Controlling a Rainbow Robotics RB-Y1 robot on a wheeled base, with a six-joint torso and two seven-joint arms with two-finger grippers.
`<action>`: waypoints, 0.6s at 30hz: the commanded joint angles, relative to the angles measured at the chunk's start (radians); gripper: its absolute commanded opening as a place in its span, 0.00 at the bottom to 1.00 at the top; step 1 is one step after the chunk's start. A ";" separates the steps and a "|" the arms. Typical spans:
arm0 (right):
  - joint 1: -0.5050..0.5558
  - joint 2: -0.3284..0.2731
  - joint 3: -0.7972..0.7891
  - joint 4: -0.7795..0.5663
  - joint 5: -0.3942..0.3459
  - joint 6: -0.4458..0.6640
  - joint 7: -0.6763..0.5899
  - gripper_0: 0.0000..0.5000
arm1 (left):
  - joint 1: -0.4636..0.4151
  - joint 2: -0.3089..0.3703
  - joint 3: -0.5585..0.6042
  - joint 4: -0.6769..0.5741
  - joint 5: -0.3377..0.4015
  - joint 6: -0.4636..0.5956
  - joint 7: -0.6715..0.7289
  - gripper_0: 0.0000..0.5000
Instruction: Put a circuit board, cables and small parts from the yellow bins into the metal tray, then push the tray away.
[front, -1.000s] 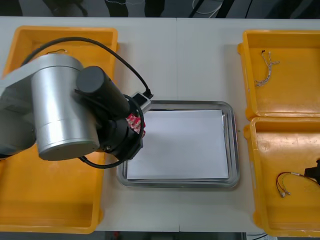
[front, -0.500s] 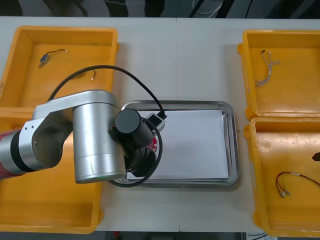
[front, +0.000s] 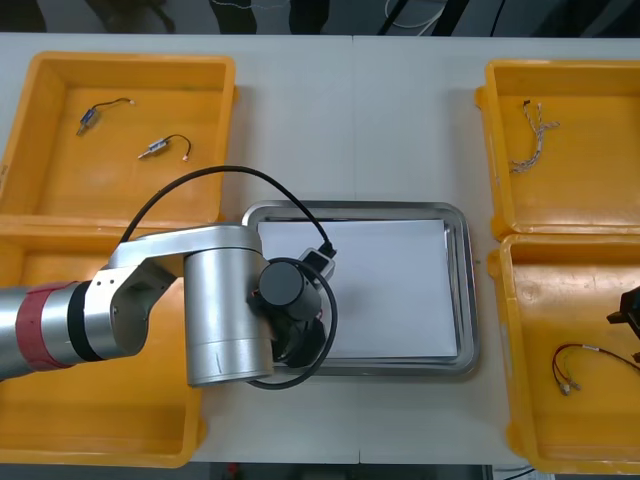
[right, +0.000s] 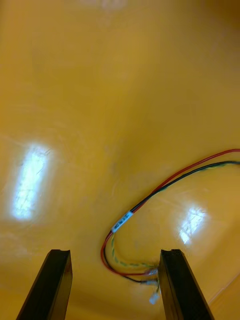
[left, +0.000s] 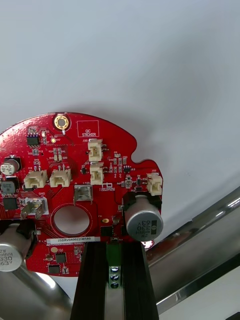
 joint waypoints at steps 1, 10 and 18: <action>-0.011 0.035 0.042 0.018 0.060 -0.028 -0.031 1.00 | -0.036 -0.027 -0.041 -0.012 -0.016 -0.018 0.031 0.00; -0.011 0.081 0.044 0.089 0.083 -0.116 -0.031 1.00 | -0.036 -0.025 -0.066 -0.012 -0.035 -0.027 0.059 0.00; -0.011 0.112 0.047 0.098 0.086 -0.125 -0.037 1.00 | -0.036 -0.007 -0.064 -0.025 -0.039 -0.031 0.076 1.00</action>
